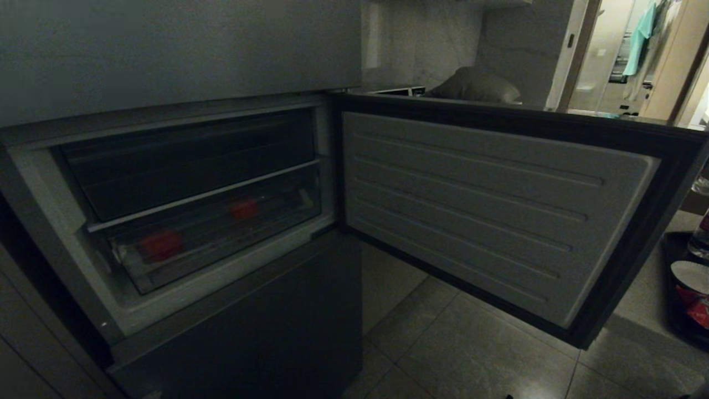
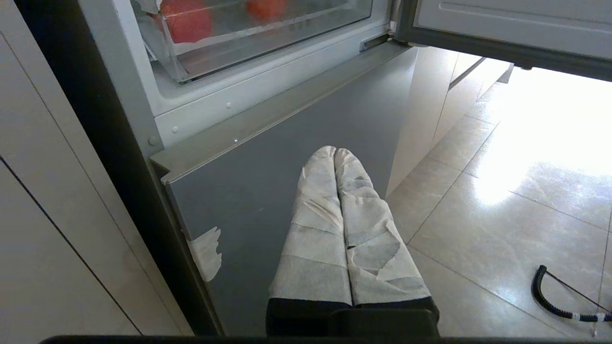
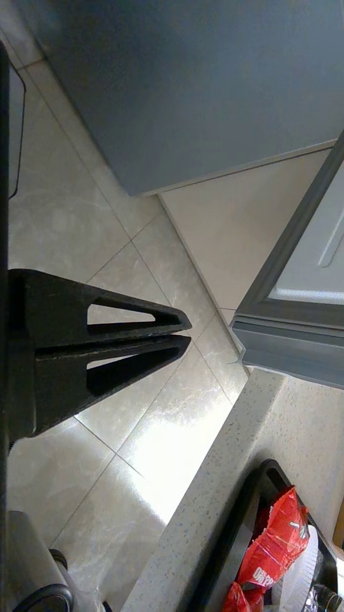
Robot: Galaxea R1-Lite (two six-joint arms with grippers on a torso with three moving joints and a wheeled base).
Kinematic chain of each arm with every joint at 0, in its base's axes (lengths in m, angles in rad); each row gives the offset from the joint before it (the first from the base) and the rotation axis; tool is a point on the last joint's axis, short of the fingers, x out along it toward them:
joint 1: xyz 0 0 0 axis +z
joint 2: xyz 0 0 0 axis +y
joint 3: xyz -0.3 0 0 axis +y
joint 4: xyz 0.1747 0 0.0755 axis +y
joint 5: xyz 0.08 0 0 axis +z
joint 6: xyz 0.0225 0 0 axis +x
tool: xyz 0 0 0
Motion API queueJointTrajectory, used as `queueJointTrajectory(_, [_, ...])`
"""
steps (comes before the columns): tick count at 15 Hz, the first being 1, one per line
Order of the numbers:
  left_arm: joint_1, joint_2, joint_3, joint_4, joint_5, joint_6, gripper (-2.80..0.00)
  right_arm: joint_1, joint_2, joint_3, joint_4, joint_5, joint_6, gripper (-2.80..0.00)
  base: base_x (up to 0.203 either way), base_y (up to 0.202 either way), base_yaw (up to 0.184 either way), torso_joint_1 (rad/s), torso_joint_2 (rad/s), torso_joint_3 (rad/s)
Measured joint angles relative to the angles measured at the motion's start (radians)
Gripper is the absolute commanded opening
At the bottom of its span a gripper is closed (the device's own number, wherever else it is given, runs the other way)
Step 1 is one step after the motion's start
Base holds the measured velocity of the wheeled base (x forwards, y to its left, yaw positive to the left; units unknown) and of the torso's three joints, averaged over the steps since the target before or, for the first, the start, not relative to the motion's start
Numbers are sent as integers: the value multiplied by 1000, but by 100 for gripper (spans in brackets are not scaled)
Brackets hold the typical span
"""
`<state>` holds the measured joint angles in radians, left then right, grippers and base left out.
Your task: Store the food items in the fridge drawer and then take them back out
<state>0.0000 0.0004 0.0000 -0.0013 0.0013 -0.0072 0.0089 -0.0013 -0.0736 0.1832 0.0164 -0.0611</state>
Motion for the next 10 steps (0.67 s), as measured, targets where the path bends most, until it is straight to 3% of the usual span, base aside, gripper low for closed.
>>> queueJointTrajectory(3, [0,0,0,0,0,0,-280,0,0,0,0,0,1,-280,-40,0,1,6,2,2])
queueJointTrajectory(10, [0,0,0,0,0,0,-280,0,0,-1,0,0,23,-280,-193,0,0,2,0,4])
